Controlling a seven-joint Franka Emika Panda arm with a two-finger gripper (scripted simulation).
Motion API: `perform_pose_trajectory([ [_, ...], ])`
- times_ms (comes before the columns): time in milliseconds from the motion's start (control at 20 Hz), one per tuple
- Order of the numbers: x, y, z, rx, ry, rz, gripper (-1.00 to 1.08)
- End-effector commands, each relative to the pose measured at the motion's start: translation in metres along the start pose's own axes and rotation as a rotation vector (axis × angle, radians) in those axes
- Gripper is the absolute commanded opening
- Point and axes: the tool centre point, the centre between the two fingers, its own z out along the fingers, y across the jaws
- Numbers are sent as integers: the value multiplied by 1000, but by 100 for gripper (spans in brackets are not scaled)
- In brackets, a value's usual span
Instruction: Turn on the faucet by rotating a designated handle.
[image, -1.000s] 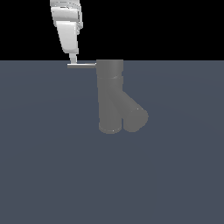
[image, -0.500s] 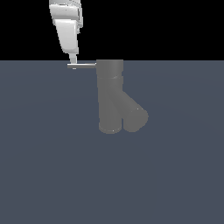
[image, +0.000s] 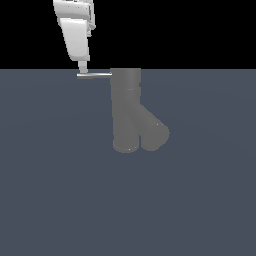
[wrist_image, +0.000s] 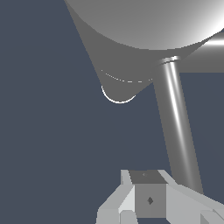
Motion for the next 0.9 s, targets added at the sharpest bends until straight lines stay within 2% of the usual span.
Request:
perform_pose_trajectory([
  [0,2,12,0,-9,1,3,-100],
  [700,4,55,0,-8,1,3,-100],
  [850,1,52,0,-3,2,-8,-100],
])
